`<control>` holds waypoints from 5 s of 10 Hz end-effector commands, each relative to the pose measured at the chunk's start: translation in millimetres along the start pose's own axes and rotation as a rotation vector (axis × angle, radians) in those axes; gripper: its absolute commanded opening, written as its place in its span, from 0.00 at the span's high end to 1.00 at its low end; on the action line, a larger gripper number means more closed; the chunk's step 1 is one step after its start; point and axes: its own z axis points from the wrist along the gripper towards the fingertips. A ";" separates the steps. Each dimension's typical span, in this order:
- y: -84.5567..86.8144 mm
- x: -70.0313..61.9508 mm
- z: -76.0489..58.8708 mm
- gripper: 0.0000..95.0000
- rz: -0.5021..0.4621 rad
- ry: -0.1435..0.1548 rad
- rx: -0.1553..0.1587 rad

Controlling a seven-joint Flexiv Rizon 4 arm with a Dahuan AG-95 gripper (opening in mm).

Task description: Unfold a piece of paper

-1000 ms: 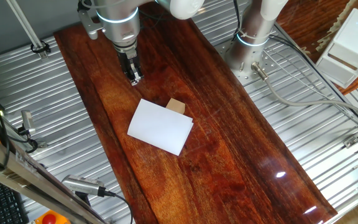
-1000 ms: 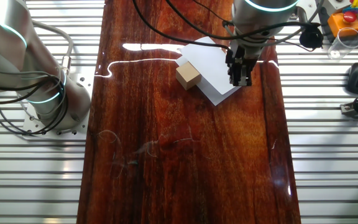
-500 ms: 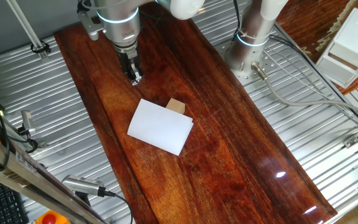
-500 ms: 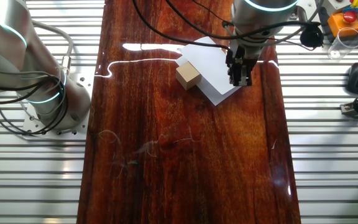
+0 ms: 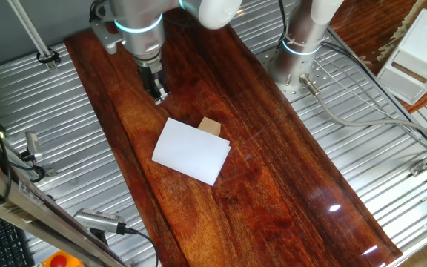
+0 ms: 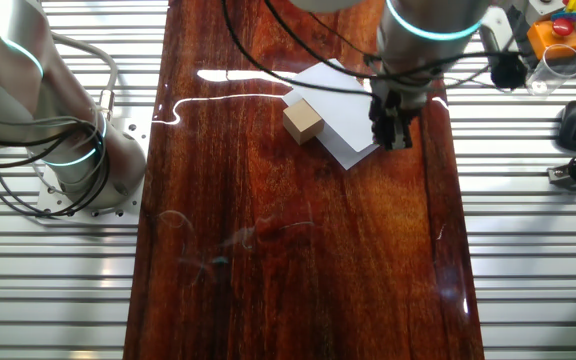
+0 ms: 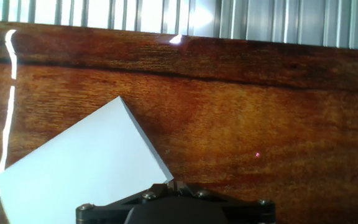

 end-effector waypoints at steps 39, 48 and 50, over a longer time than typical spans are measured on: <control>68.1 32.9 91.2 1.00 -0.470 -0.007 -0.012; 131.2 -70.5 64.7 1.00 -0.425 -0.005 -0.029; 143.0 -86.4 58.1 1.00 -0.414 -0.004 -0.029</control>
